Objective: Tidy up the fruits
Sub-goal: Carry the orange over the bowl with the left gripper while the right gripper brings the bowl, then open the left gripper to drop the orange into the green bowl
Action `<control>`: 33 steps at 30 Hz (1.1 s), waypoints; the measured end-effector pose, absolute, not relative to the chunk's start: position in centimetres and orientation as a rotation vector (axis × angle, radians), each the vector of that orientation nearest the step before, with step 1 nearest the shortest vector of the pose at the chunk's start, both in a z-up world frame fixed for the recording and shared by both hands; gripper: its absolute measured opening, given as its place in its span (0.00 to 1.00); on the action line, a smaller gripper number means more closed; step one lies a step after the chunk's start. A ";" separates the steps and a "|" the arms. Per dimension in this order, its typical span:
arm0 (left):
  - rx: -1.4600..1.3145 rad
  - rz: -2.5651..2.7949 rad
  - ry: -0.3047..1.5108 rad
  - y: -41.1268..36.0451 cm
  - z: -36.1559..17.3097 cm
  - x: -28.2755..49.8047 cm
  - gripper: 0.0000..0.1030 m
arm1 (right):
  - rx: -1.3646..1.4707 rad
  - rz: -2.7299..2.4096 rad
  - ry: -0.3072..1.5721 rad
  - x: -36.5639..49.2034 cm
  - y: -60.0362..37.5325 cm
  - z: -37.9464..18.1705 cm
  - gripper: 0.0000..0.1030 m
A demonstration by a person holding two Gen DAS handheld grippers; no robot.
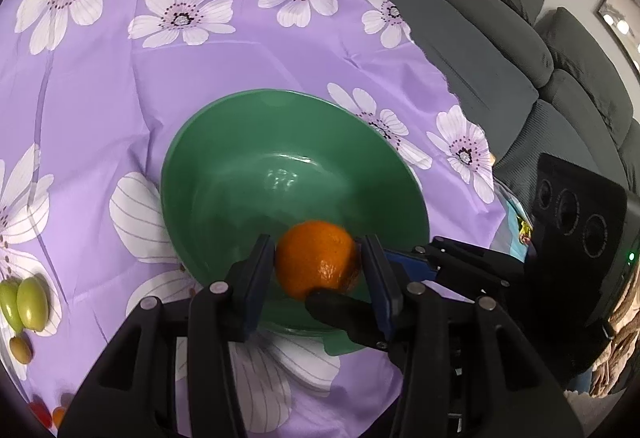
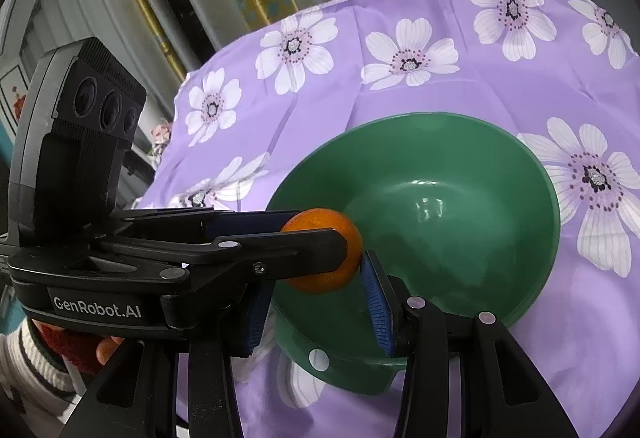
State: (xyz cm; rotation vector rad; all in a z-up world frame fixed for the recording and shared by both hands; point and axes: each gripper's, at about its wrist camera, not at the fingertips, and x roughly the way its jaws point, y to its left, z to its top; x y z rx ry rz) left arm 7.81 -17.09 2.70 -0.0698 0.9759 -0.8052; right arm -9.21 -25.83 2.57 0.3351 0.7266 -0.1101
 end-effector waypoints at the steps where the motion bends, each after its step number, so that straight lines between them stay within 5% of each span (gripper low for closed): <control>1: -0.079 -0.802 0.981 -17.0 2.7 7.9 0.44 | 0.333 -0.112 0.727 -9.2 -25.8 2.6 0.44; 25: -0.224 -0.429 0.893 -0.3 4.0 4.2 0.52 | 0.312 -0.085 0.650 -11.2 -24.3 5.6 0.45; 33: -0.291 -0.288 0.929 5.0 2.1 1.9 0.61 | 0.249 0.024 0.679 -9.6 -20.8 5.1 0.49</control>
